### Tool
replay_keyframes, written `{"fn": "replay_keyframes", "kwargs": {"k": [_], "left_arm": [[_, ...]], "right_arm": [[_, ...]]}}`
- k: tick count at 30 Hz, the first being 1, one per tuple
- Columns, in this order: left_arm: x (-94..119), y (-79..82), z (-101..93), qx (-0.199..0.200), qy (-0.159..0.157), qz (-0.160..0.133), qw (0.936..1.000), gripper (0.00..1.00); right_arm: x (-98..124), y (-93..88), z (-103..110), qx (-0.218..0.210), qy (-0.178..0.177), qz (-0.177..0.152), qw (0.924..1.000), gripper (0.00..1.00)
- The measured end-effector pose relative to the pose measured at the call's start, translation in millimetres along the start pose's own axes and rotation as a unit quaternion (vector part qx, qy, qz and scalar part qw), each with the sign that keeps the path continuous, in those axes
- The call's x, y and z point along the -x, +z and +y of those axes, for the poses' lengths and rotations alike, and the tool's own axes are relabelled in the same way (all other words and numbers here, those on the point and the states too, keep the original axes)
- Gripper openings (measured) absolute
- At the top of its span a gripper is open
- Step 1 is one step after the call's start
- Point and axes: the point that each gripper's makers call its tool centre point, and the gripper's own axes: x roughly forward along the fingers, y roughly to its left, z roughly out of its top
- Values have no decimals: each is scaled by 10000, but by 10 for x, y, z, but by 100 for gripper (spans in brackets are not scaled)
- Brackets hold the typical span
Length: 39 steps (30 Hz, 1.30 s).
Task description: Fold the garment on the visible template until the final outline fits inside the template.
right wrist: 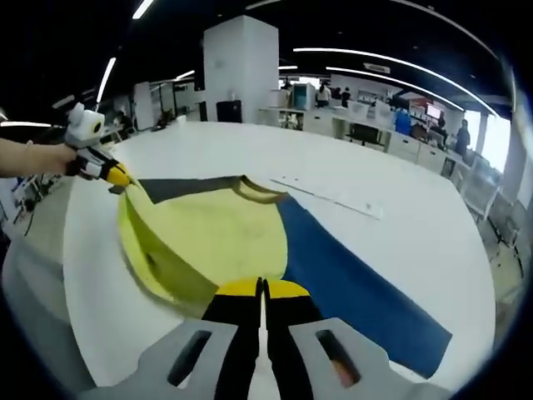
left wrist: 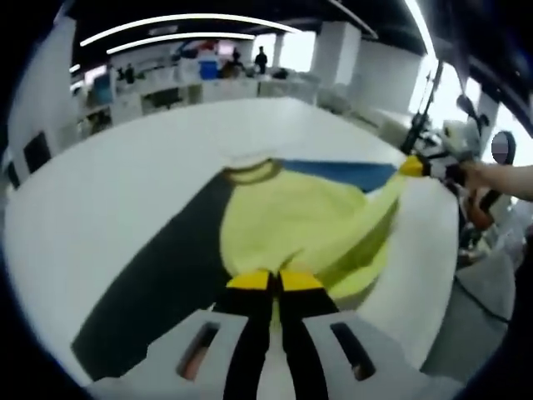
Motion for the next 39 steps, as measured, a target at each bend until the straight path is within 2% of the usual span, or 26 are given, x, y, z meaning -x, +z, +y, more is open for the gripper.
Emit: {"fn": "replay_keyframes", "kwargs": {"k": [11,18,20,31,39], "left_arm": [[-305,-203,267,4,116,354,9993,0],[-435,-264,382,17,124,446,9989,0],[-508,-291,421,19,122,479,9988,0],[-601,-357,485,176,137,584,9980,0],[-624,-384,495,238,137,665,9974,0]], "right_arm": [[-456,-106,-106,118,73,352,9993,1],[-644,-199,-169,146,52,561,9983,1],[-675,-215,-182,148,44,591,9981,1],[-843,-351,-202,105,67,803,9967,1],[-859,-403,-180,77,103,822,9965,2]]}}
